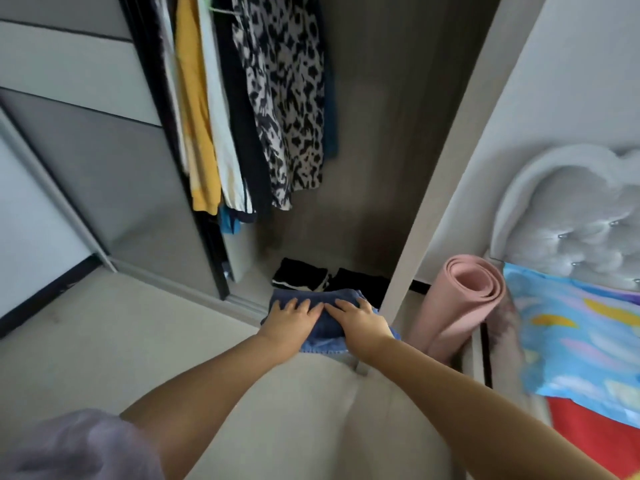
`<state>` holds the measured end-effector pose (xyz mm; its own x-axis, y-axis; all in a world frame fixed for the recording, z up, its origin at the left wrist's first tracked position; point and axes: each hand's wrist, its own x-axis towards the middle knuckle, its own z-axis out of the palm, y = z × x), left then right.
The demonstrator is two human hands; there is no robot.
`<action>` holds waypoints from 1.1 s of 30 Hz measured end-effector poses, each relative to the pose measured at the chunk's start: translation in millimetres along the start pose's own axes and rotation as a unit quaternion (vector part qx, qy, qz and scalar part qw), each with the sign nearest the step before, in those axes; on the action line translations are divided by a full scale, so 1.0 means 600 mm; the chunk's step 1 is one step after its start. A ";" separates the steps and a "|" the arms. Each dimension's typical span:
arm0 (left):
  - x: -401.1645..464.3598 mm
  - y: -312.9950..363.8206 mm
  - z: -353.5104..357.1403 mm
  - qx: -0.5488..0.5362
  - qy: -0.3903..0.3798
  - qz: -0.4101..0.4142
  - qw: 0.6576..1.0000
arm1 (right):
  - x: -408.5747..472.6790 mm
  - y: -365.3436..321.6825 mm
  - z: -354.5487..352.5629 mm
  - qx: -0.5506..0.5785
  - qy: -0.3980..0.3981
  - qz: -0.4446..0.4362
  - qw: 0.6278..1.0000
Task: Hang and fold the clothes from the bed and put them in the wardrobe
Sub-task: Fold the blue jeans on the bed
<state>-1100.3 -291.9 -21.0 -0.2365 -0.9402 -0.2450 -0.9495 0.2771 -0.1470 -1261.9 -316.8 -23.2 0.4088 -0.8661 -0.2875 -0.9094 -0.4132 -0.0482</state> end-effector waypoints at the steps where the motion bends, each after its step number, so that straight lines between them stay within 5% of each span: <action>1: 0.007 -0.024 0.005 -0.002 -0.002 -0.004 1.000 | 0.022 -0.014 -0.002 0.001 -0.002 -0.003 1.000; 14: 0.260 -0.161 0.051 0.024 -0.051 0.030 0.998 | 0.300 0.020 0.021 0.045 -0.039 0.021 0.998; 24: 0.600 -0.221 0.030 0.047 0.026 0.120 0.991 | 0.573 0.167 0.004 0.083 -0.078 0.107 0.988; 28: 0.781 -0.207 0.091 0.002 -0.038 0.143 0.989 | 0.679 0.265 0.028 0.057 -0.053 0.124 0.989; 33: 0.990 -0.128 0.187 -0.034 0.028 0.177 0.983 | 0.791 0.415 0.124 0.025 -0.022 0.196 0.980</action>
<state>-1144.8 -849.3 -262.7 -0.5634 -0.7973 -0.2163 -0.8171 0.5765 0.0032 -1299.8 -809.8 -243.0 0.0250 -0.9421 -0.3343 -0.9990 -0.0361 0.0270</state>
